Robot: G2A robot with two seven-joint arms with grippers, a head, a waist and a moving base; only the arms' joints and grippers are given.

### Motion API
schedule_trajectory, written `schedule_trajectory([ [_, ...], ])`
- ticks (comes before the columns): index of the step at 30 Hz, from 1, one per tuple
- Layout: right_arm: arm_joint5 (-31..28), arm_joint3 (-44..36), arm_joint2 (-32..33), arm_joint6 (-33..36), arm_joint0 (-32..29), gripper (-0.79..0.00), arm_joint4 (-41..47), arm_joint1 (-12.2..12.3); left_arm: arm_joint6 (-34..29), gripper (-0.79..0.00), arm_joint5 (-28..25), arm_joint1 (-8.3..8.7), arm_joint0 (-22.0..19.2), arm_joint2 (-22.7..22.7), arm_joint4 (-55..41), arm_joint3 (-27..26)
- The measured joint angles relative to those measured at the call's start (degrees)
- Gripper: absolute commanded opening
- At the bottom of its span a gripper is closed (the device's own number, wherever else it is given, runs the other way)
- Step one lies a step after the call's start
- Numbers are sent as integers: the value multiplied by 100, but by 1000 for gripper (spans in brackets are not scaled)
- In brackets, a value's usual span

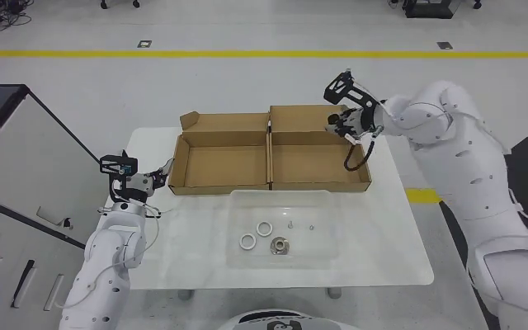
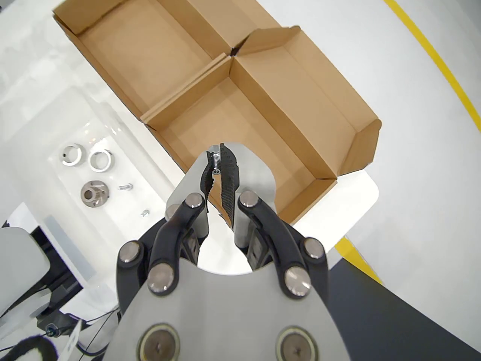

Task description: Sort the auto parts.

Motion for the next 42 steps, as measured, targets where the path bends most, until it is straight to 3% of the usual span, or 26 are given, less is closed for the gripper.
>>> schedule_trajectory([
  [8,-20,1017,-932,-211,436,-785,-477,-258,0,0,0,0,0,0,0,0],
  [16,181,1998,-1470,-349,626,-785,-675,-478,0,0,0,0,0,0,0,0],
  [29,398,3284,-1910,-384,750,-785,-663,-762,0,0,0,0,0,0,0,0],
  [42,378,3777,-2138,-462,786,-785,-885,-932,0,0,0,0,0,0,0,0],
])
